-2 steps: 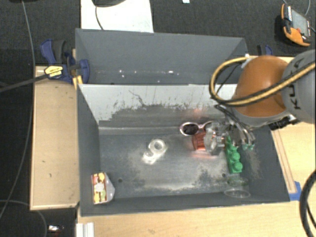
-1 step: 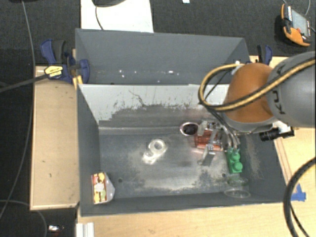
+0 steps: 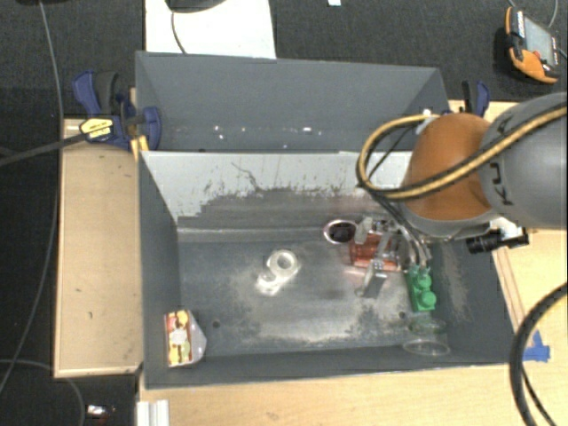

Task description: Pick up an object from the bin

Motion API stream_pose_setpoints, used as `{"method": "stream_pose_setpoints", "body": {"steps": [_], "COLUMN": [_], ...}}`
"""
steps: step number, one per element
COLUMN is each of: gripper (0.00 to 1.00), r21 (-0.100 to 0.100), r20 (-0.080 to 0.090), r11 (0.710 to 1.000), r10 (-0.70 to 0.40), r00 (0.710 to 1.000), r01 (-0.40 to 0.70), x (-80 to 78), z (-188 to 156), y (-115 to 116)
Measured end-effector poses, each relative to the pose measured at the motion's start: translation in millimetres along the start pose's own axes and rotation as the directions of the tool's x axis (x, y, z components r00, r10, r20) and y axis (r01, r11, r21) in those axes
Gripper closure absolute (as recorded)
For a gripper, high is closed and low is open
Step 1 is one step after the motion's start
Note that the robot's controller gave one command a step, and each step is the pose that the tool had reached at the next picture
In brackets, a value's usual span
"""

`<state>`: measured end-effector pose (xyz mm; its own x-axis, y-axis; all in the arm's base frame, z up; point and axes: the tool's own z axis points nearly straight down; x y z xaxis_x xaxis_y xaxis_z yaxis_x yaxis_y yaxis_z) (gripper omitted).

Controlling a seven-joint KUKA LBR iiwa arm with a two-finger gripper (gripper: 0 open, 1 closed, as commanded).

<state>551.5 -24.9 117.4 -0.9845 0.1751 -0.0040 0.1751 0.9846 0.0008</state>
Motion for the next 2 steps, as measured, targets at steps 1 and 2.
{"method": "stream_pose_setpoints", "body": {"steps": [1, 2], "gripper": [0.00, 0.00], "r21": [-0.001, 0.001], "r20": [0.004, 0.007], "r11": [0.999, 0.957], "r10": [-0.053, -0.289], "r00": [0.999, 0.957], "r01": [0.053, 0.289], "x": [2.2, -42.4], "z": [5, 26], "y": [-3, -4]}}
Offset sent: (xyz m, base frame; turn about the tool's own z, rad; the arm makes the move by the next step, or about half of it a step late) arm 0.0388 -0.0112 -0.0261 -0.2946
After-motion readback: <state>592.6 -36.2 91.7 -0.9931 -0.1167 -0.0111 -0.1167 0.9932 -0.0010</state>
